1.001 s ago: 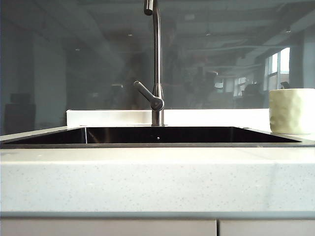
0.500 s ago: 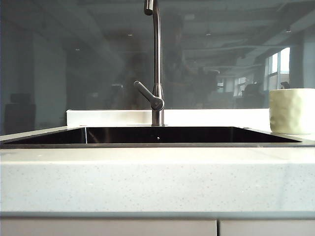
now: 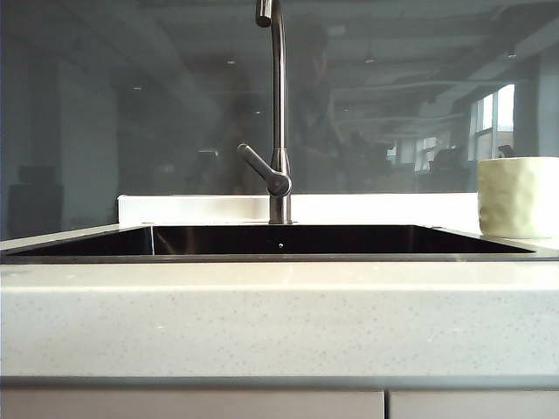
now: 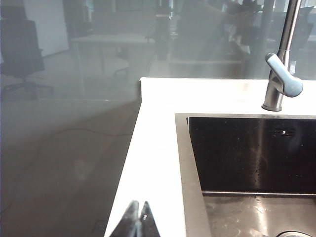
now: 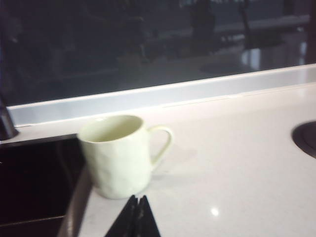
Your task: Pick up the mug next to the sink, go to the faucet to get some water, pour the water into the sink, and finally put the mug back to its place.
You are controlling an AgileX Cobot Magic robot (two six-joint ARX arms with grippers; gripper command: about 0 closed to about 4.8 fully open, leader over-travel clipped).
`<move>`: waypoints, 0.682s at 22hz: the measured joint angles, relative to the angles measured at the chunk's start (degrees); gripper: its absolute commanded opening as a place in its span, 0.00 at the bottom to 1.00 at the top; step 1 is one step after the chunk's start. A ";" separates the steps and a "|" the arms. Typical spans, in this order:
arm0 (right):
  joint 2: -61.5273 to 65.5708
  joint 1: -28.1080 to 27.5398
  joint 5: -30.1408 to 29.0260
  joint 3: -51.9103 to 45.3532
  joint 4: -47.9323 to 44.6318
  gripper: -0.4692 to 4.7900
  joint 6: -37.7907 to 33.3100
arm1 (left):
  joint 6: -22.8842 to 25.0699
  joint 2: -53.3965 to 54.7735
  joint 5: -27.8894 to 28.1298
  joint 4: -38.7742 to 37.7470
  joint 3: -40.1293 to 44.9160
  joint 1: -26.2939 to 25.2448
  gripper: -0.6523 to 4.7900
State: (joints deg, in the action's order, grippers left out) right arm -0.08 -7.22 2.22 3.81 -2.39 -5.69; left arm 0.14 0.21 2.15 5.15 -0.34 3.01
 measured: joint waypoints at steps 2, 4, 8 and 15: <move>0.11 0.44 -2.34 -2.08 -2.14 0.07 0.90 | 0.00 -0.02 0.00 -0.02 -0.02 0.02 0.11; 0.11 1.22 -2.89 -3.50 -1.97 0.07 1.09 | 0.00 -0.02 0.04 -0.09 -0.02 0.02 0.11; 0.11 2.47 -2.86 -3.54 -2.64 0.07 1.68 | 0.00 -0.02 0.04 -0.72 -0.02 0.02 0.11; 0.11 5.16 -0.94 -3.54 -2.67 0.07 5.46 | 0.00 -0.02 0.04 -0.76 -0.02 0.02 0.11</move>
State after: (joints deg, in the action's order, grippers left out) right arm 0.03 -2.07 1.28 0.27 -5.06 -0.23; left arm 0.14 0.19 2.20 4.38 -0.36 3.03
